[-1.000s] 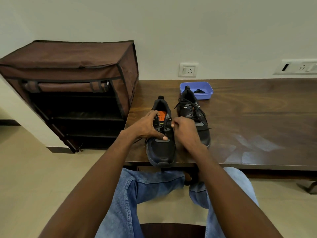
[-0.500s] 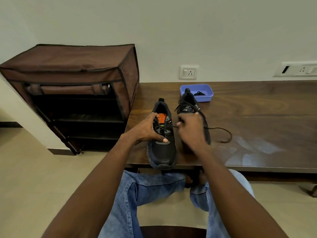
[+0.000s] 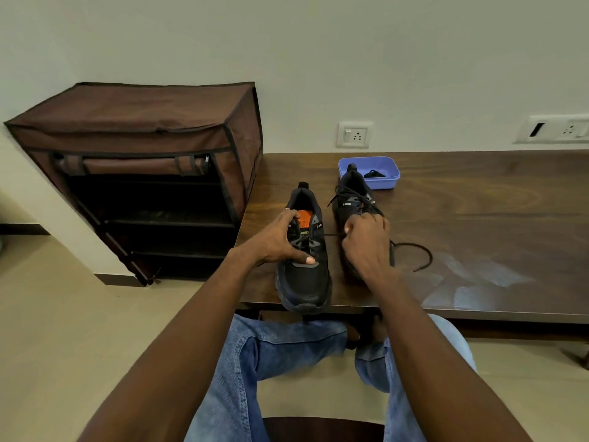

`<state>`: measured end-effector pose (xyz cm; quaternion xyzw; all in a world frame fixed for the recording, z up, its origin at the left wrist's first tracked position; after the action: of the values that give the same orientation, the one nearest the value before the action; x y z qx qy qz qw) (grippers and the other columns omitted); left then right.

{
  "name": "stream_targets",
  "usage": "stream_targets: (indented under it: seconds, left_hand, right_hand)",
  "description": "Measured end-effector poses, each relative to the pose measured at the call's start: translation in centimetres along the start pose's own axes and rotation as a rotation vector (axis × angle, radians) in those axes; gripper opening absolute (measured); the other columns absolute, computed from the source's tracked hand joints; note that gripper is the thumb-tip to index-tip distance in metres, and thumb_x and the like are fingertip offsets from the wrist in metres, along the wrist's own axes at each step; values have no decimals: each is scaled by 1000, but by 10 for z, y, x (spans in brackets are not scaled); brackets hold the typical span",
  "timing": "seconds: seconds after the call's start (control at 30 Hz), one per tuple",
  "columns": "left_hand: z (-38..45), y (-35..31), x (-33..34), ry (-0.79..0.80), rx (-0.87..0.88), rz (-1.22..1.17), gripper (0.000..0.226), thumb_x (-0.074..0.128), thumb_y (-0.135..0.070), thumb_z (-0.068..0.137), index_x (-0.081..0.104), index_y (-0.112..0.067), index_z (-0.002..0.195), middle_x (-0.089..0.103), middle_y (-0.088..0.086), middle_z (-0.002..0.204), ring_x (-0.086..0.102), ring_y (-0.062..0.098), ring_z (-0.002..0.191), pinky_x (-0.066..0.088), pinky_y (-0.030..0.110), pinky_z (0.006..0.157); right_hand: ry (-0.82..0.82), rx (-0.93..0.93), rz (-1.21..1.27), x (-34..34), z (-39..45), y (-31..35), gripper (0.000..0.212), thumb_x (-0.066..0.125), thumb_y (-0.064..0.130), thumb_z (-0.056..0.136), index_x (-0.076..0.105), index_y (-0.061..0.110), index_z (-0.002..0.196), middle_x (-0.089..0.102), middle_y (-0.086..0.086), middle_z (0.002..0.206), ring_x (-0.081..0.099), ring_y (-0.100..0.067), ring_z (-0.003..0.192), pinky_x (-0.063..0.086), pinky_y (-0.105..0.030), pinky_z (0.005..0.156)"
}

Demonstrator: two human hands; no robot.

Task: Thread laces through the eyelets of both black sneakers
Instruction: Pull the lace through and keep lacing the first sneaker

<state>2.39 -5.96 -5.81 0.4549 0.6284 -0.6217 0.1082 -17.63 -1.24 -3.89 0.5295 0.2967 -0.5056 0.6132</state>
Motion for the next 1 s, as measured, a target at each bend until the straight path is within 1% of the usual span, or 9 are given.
stream_targets:
  seconds: [0.1, 0.17, 0.27, 0.33, 0.43, 0.6, 0.73, 0.87, 1.0]
  left_hand:
    - [-6, 8, 2, -76, -3, -60, 124, 92, -54, 55, 18, -38, 153, 29, -1, 157, 36, 19, 140, 37, 45, 116]
    - [-14, 14, 1, -179, -19, -101, 111, 90, -54, 62, 25, -33, 150, 46, -1, 144, 47, 15, 130, 43, 41, 109]
    - [-29, 23, 0, -243, -67, -99, 53, 77, -39, 85, 54, -21, 129, 61, -1, 103, 59, 12, 97, 50, 33, 85]
    - [-35, 26, -3, -268, -50, -83, 16, 69, -31, 93, 69, -17, 101, 68, 8, 87, 59, 14, 79, 47, 30, 72]
    - [-39, 32, -6, -305, -53, -112, 20, 62, -27, 98, 73, -14, 88, 69, 12, 77, 54, 16, 65, 42, 28, 62]
    - [-44, 34, -10, -407, -48, -70, 22, 60, -24, 99, 73, -14, 84, 68, 6, 73, 49, -3, 50, 38, 20, 55]
    - [-47, 37, -7, -401, -72, -64, 25, 59, -26, 100, 67, -19, 77, 66, 1, 71, 52, -4, 52, 39, 21, 56]
    - [-56, 35, -10, -311, -147, -204, 24, 63, -27, 97, 69, -12, 79, 69, 2, 71, 60, 5, 59, 47, 23, 63]
    - [-67, 11, 4, 39, -119, -403, 17, 64, -18, 96, 74, -4, 95, 72, 5, 77, 66, 8, 63, 52, 16, 61]
  right_hand:
    - [59, -134, 65, 5, -3, 18, 35, 59, 14, 94, 60, 16, 129, 62, -5, 129, 46, -23, 131, 11, -40, 121]
    - [132, -175, 129, 9, -3, 26, 35, 58, 12, 95, 60, 17, 130, 67, -3, 118, 53, -22, 124, 9, -39, 122]
    - [180, -169, 141, 16, -2, 27, 23, 55, 10, 97, 68, 15, 115, 70, -5, 103, 60, -23, 105, 27, -42, 117]
    - [214, -131, 191, 17, -1, 25, 19, 53, 10, 98, 71, 11, 107, 70, -8, 102, 62, -25, 99, 43, -45, 102]
    - [261, -85, 199, 18, 0, 23, 19, 51, 9, 98, 70, 9, 104, 67, -11, 104, 61, -29, 99, 48, -48, 93]
    - [201, -17, 172, 20, 1, 21, 17, 54, 9, 95, 70, 10, 96, 70, -10, 95, 64, -30, 92, 52, -48, 87]
    - [158, 10, 155, 18, 1, 19, 16, 56, 10, 95, 71, 10, 100, 69, -10, 99, 63, -30, 96, 52, -44, 85]
    - [-36, 27, 235, -3, -1, 26, 10, 58, 13, 95, 68, 13, 98, 67, -4, 97, 60, -23, 95, 51, -40, 85]
    - [367, 189, 611, 5, -21, 52, 16, 58, 27, 99, 58, 17, 87, 74, -1, 79, 60, -7, 50, 51, -31, 52]
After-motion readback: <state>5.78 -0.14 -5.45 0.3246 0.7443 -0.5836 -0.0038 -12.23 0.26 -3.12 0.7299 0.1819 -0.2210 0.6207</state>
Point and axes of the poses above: each hand's wrist, its own z-axis towards the middle knuckle, its own x-axis out of the palm, y = z × x, the point moved 4 cm from there along z, towards the middle knuckle
